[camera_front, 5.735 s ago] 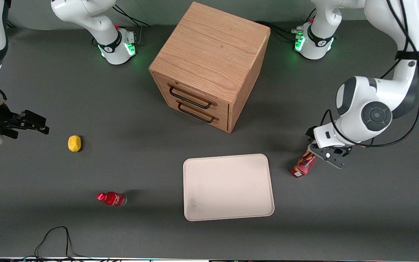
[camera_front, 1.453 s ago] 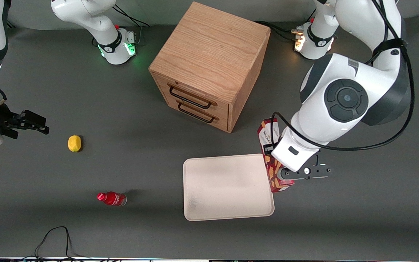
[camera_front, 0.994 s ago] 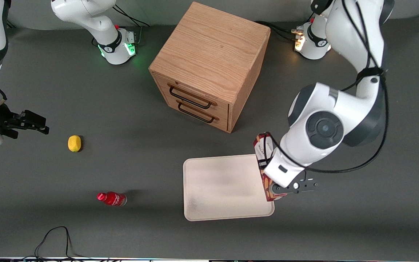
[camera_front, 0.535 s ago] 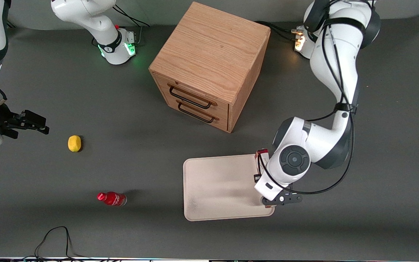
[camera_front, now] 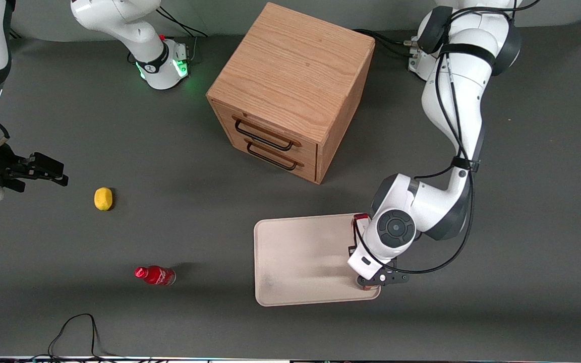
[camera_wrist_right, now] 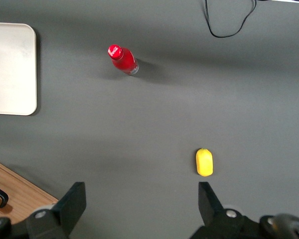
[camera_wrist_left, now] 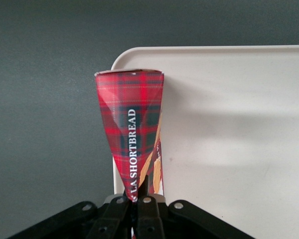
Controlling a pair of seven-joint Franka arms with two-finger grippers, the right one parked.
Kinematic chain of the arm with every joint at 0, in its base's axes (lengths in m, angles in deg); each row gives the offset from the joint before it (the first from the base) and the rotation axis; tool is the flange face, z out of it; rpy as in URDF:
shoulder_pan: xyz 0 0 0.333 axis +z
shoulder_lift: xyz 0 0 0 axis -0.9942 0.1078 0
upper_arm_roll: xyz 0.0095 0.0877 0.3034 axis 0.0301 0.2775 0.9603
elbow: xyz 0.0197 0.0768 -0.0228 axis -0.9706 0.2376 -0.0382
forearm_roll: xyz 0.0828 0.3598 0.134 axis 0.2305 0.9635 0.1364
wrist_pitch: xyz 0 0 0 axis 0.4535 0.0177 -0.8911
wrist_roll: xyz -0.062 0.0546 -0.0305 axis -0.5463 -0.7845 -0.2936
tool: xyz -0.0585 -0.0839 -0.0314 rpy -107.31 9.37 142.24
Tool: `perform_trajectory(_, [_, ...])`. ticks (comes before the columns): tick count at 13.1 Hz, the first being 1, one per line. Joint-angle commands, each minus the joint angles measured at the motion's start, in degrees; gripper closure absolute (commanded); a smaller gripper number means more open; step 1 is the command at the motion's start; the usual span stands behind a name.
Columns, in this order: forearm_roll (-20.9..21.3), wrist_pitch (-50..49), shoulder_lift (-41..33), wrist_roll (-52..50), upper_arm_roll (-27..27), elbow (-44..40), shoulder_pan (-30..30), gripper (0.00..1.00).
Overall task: Place red cookie box on tray
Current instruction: 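Open the left gripper to release the box onto the tray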
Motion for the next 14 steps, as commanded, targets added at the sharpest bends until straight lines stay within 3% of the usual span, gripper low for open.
perform_trajectory(1, [1.36, 0.34, -0.63, 0.83, 0.24, 0.32, -0.44, 0.01])
perform_trajectory(6, [0.85, -0.98, -2.29, -0.40, 0.33, 0.59, -0.26, 0.00])
perform_trajectory(8, [0.40, -5.78, -5.45, -1.80, 0.24, 0.59, 0.08, 0.00])
perform_trajectory(14, [-2.15, -22.76, -23.63, -1.63, 0.24, 2.25, 0.70, 0.00])
